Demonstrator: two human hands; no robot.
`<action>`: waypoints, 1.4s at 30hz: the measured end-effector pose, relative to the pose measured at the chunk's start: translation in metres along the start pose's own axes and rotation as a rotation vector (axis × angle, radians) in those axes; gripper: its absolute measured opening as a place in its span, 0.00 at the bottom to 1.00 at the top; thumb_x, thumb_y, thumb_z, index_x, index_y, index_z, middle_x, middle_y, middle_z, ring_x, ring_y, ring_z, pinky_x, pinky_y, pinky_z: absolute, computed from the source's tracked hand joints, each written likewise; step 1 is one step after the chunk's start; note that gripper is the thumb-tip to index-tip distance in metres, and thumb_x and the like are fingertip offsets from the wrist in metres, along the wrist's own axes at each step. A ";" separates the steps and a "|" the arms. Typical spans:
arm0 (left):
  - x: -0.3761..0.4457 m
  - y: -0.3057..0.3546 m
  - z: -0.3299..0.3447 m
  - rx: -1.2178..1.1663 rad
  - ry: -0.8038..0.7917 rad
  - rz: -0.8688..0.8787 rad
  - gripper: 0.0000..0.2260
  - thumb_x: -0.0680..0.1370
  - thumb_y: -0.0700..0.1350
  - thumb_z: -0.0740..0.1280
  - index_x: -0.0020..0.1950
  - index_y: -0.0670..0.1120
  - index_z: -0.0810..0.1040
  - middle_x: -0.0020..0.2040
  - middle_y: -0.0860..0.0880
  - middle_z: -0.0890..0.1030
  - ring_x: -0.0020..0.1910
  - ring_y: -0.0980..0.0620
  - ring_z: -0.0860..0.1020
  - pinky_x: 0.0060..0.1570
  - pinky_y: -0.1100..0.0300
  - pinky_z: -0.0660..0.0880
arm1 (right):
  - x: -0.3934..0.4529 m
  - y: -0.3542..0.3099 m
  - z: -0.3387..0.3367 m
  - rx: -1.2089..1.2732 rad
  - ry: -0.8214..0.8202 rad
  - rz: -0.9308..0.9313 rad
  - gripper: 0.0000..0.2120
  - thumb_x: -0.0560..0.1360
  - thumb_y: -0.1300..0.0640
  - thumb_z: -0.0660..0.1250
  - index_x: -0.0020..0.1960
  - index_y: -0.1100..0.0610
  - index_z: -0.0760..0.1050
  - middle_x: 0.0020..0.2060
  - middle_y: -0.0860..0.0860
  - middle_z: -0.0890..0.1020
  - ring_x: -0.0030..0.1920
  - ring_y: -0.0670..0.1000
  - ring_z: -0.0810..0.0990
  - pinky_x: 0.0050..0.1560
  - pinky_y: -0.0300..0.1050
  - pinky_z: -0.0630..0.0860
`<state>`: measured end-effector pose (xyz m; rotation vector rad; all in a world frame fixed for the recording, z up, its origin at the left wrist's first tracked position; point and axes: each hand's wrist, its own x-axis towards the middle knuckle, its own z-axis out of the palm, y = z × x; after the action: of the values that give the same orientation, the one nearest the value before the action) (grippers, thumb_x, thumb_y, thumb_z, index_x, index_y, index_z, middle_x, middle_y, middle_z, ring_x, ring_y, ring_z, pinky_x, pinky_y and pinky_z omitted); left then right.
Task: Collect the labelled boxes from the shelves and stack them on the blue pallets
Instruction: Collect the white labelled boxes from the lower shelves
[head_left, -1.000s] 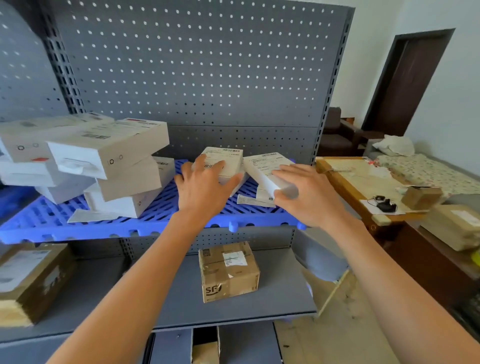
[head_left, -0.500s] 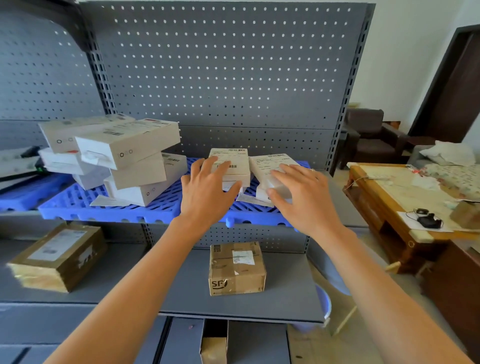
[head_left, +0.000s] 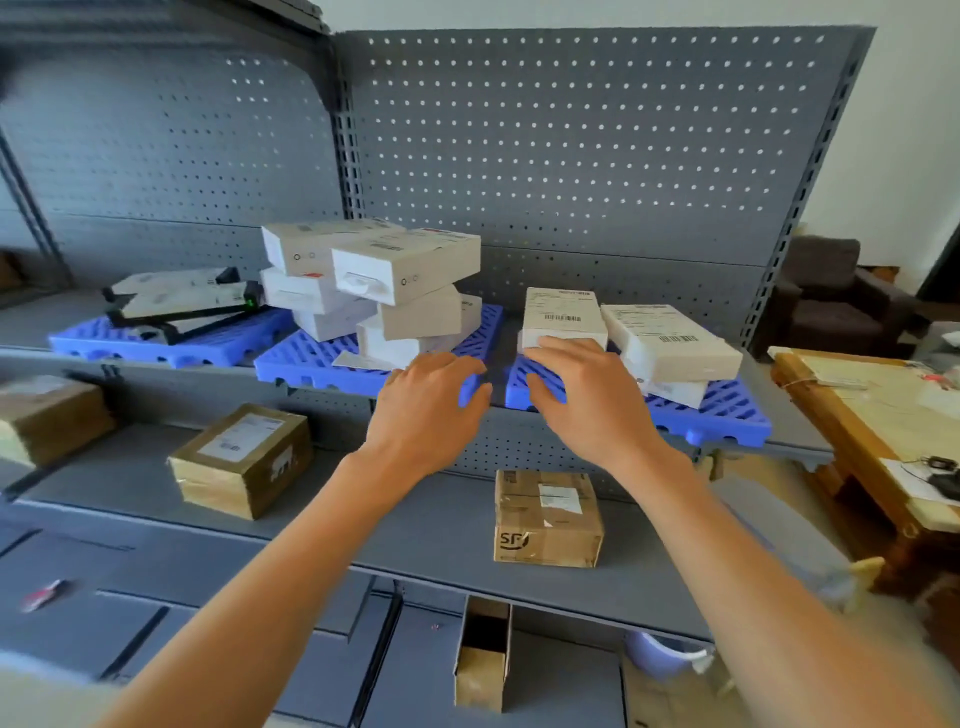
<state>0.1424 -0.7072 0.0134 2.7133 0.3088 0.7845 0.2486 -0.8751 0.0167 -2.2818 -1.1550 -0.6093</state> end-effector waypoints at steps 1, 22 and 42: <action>-0.010 -0.011 -0.010 0.027 -0.011 -0.011 0.15 0.82 0.53 0.64 0.68 0.51 0.78 0.64 0.51 0.80 0.65 0.47 0.75 0.62 0.48 0.72 | 0.000 -0.015 0.006 0.009 -0.020 -0.005 0.16 0.79 0.54 0.67 0.66 0.56 0.79 0.64 0.52 0.80 0.66 0.55 0.76 0.64 0.57 0.74; -0.324 -0.291 -0.292 0.229 0.119 -0.577 0.18 0.82 0.58 0.62 0.70 0.55 0.75 0.65 0.51 0.80 0.61 0.46 0.78 0.61 0.44 0.76 | -0.014 -0.458 0.156 0.375 -0.373 -0.372 0.16 0.80 0.51 0.65 0.66 0.51 0.79 0.64 0.47 0.80 0.66 0.49 0.75 0.66 0.45 0.69; -0.397 -0.492 -0.401 0.434 0.227 -0.938 0.17 0.82 0.56 0.62 0.70 0.54 0.76 0.65 0.53 0.80 0.64 0.49 0.77 0.59 0.51 0.73 | 0.077 -0.701 0.332 0.559 -0.519 -0.704 0.19 0.81 0.49 0.63 0.69 0.52 0.76 0.67 0.49 0.79 0.69 0.51 0.73 0.69 0.53 0.71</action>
<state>-0.4653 -0.2713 -0.0232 2.3488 1.7971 0.7605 -0.2365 -0.2663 -0.0288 -1.5516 -2.0934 0.1127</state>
